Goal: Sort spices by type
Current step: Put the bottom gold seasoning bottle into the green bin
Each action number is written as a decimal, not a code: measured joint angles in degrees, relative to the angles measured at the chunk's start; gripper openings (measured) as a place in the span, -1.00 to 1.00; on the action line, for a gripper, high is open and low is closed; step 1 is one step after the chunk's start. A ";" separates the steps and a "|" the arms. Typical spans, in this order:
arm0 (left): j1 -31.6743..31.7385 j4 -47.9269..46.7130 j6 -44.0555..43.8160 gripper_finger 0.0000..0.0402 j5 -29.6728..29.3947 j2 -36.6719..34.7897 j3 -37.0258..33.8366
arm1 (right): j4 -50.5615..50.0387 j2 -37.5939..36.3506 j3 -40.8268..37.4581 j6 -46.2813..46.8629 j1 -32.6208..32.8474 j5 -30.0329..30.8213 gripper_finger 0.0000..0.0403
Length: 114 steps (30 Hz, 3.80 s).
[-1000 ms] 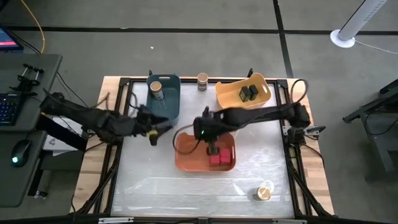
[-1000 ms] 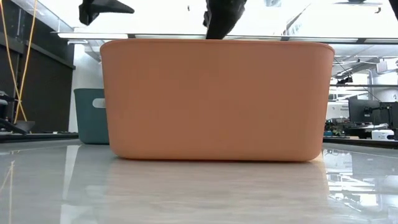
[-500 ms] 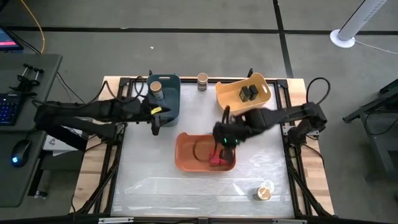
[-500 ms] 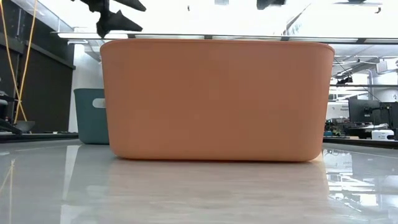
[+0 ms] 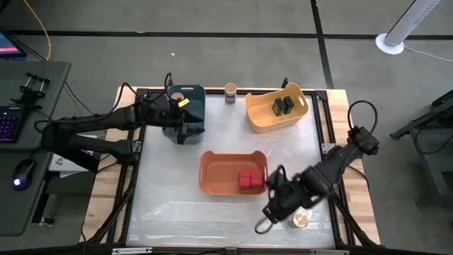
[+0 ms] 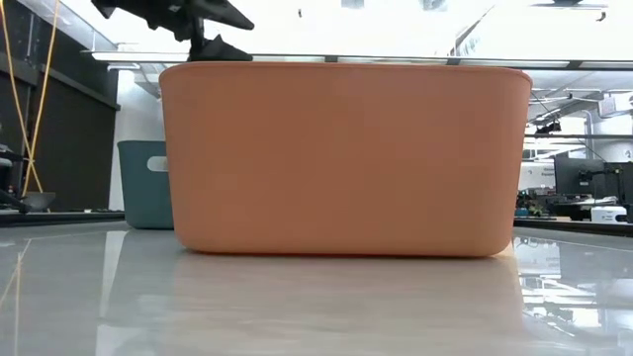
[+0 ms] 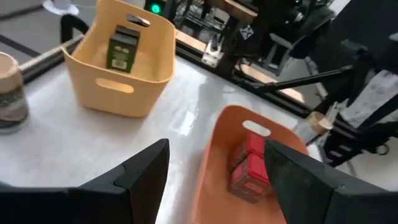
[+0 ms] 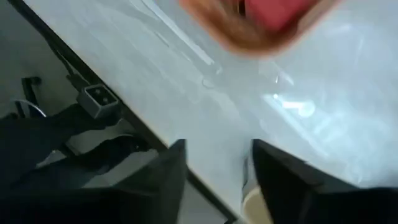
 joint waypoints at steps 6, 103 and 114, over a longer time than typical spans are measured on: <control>-0.19 1.34 -4.16 0.22 3.34 1.22 0.00 | -2.85 2.40 0.00 11.01 5.32 -4.19 0.46; -0.40 -40.10 7.03 0.22 -25.09 -13.57 11.96 | 29.57 26.05 25.43 -55.14 -53.80 -9.21 0.35; 3.22 -21.61 15.56 0.22 -31.94 -6.05 0.73 | 33.19 27.48 25.33 -65.18 -54.34 -9.48 0.35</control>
